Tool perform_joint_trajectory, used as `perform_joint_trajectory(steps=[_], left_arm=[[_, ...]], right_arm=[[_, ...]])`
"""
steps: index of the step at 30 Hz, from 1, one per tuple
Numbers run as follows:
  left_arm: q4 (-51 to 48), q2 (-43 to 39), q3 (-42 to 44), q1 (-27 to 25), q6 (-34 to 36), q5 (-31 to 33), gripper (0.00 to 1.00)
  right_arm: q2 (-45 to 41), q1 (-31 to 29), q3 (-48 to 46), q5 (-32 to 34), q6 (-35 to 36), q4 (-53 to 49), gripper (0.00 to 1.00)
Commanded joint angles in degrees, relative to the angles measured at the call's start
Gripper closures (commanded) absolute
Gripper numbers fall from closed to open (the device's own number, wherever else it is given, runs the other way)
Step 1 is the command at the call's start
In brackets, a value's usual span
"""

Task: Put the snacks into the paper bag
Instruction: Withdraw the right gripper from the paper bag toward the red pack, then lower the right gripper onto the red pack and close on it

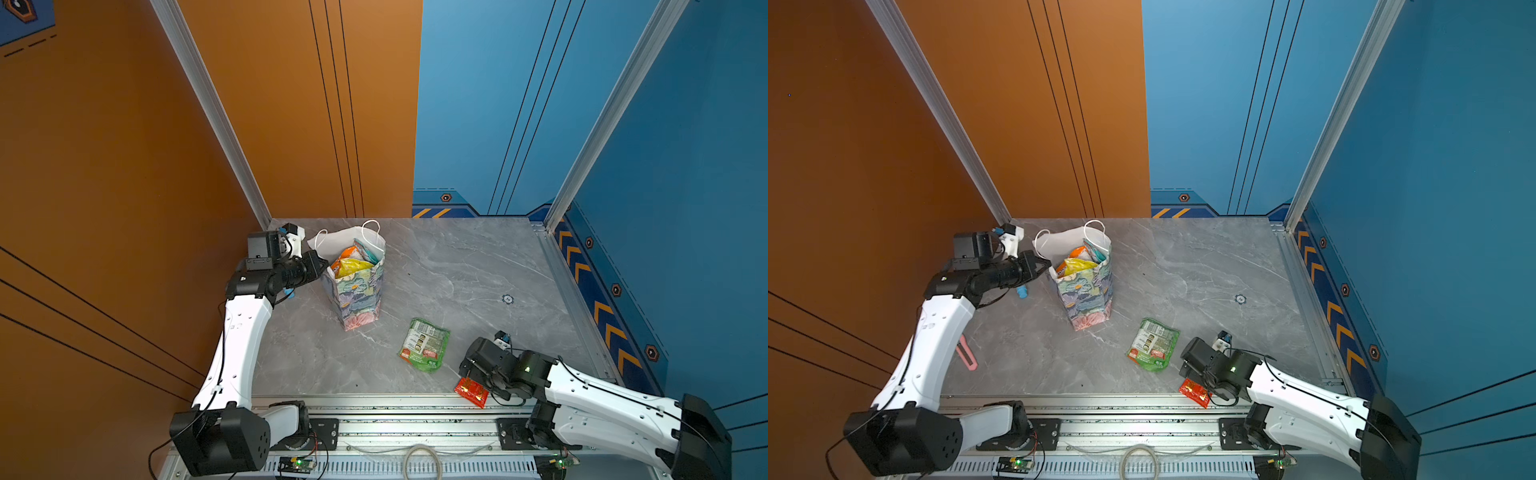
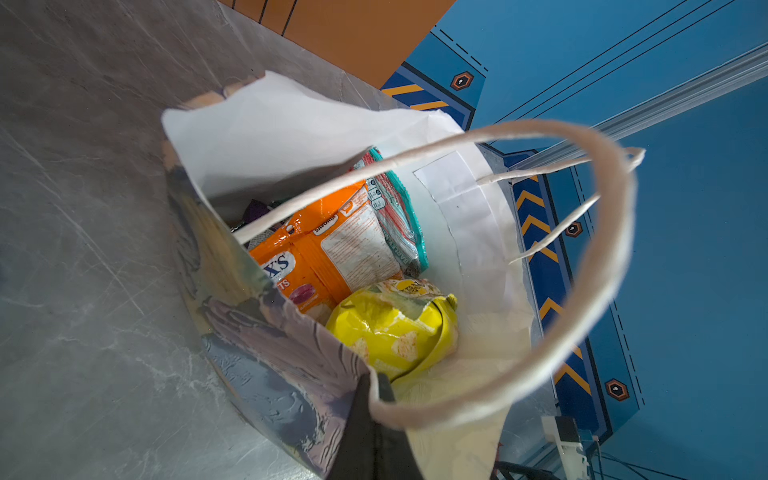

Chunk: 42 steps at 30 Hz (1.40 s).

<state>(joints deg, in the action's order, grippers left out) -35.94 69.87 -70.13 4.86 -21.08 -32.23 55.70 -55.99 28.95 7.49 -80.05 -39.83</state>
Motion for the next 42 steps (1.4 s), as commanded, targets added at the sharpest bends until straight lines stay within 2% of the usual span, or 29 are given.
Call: perform_joint_trajectory(steps=[1, 8, 15, 20, 23, 28, 36, 42], left_arm=[[1.05, -1.18, 0.78, 0.17, -0.1, -1.98, 1.0], [1.07, -1.67, 0.93, 0.18, -0.1, -1.89, 1.0], [1.05, -1.58, 0.83, 0.17, -0.19, -1.99, 1.0], [1.1, -1.62, 0.69, 0.16, -0.19, -2.02, 1.0], [1.05, -1.57, 0.69, 0.19, -0.27, -2.06, 1.0], [1.06, -1.72, 1.0, 0.17, -0.36, -1.89, 1.0], [1.05, -1.07, 0.82, 0.13, -0.38, -1.79, 1.0], [1.06, -0.88, 1.02, 0.05, -0.45, -1.71, 1.0]], right_arm=[[2.87, -1.78, 0.41, 2.87, -5.04, 0.66, 0.04], [7.49, -1.54, -0.2, 2.64, -4.14, 6.6, 0.05], [11.65, 2.81, 0.23, 1.45, 0.02, 14.6, 0.06], [18.11, 7.14, 2.86, 1.14, 6.26, 19.93, 0.07], [20.45, 10.22, 5.39, -0.55, 11.64, 23.27, 0.14], [15.39, 11.76, 8.23, 0.83, 17.61, 19.65, 0.27], [0.03, 19.17, -1.96, -2.94, 15.52, 15.93, 0.32], [-6.62, 26.67, -9.8, -12.21, 14.74, 21.83, 0.42]])
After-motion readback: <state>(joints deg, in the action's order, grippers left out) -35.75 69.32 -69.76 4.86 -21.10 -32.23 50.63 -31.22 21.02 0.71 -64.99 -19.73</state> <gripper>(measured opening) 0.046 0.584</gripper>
